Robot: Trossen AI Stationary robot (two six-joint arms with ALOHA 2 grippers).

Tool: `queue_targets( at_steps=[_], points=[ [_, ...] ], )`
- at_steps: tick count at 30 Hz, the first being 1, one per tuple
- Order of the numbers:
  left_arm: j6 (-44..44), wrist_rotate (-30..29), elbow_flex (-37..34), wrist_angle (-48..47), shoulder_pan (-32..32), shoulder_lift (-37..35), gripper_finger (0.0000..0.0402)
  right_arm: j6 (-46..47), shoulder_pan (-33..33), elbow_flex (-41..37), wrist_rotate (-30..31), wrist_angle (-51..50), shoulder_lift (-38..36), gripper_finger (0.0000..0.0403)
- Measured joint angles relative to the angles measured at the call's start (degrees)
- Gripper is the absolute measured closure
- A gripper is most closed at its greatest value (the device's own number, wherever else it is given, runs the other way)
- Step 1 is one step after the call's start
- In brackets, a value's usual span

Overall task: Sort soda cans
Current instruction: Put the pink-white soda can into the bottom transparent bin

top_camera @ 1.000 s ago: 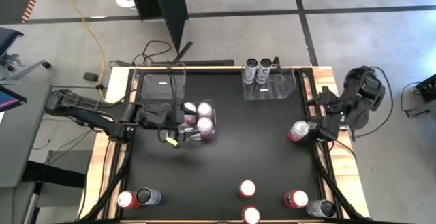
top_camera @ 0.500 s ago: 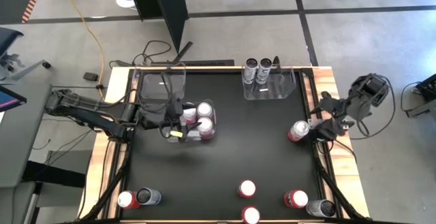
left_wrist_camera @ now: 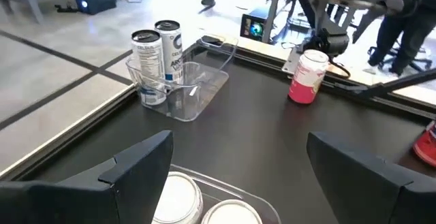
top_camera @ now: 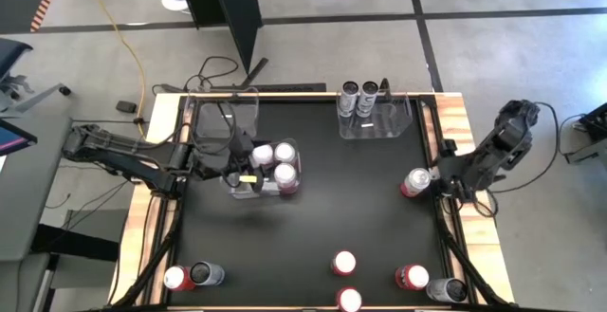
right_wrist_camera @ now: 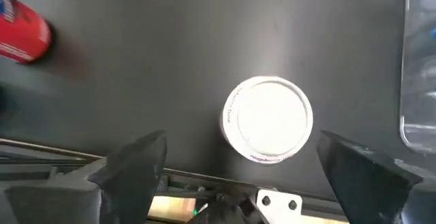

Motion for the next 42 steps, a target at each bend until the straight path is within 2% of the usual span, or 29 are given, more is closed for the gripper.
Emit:
queue_targets(
  at_steps=[7,16,25,30,42],
  points=[
    [-1.9,-0.2,0.1,1.4,0.6,2.6,0.0070,-2.2,-4.1,-4.6,-1.7,-0.3,0.4,0.0003],
    [-4.0,0.0,0.1,4.7,0.7,6.3,0.0070,-4.9,-10.2,-4.7,-2.4,-0.1,0.8,0.0003],
    [-2.9,0.1,0.0,5.2,0.9,7.5,0.0070,-6.8,-15.9,-4.9,-4.9,1.4,9.8,0.0003],
    [-0.4,0.1,0.0,6.1,0.9,7.6,0.0070,-7.5,-20.8,-4.9,-5.6,1.7,14.1,0.0003],
    [4.3,1.6,0.0,6.0,0.9,7.6,0.0070,-8.3,-35.3,-4.9,-6.9,5.5,14.2,0.0003]
  ],
)
